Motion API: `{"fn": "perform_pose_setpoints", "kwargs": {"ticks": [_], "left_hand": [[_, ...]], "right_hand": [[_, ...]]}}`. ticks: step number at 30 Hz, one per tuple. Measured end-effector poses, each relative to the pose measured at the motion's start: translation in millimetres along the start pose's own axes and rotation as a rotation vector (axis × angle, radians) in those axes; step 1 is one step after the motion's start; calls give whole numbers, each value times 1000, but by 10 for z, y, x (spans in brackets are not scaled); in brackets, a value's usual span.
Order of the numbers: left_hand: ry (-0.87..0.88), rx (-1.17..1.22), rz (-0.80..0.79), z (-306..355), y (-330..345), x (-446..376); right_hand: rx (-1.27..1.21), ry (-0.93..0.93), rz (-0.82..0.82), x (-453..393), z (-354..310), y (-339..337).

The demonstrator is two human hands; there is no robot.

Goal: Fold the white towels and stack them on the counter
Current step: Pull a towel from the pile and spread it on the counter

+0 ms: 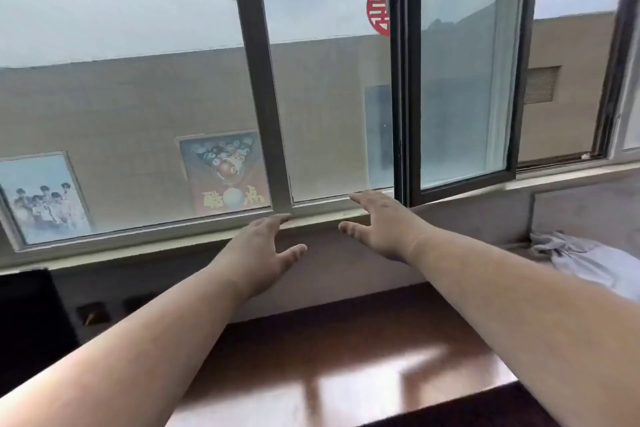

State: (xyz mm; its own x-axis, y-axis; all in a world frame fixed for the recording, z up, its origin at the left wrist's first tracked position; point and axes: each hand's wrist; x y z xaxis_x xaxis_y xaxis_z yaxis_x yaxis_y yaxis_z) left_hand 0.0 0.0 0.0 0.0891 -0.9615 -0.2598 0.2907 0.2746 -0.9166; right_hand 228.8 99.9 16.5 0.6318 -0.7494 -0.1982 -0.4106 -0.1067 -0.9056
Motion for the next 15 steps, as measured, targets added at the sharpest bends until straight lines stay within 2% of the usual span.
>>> {"fn": "perform_pose_setpoints", "kwargs": {"ticks": [10,15], "left_hand": [[254,5,-304,579,1405,-260],[355,55,-365,1216,2028,-364]], "right_hand": [[-6,404,21,895,1128,534],[-11,511,67,1461,1823,609]]}}
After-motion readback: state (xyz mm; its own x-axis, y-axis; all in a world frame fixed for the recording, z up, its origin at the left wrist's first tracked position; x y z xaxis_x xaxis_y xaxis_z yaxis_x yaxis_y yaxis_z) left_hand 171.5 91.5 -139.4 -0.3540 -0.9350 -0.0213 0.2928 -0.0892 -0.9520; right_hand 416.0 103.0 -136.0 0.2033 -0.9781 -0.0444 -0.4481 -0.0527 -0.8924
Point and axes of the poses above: each hand's wrist, its own x-axis away from the middle knuckle, its own y-axis out of the palm, z = x × y, and after that the axes turned 9 degrees about -z, right-handed
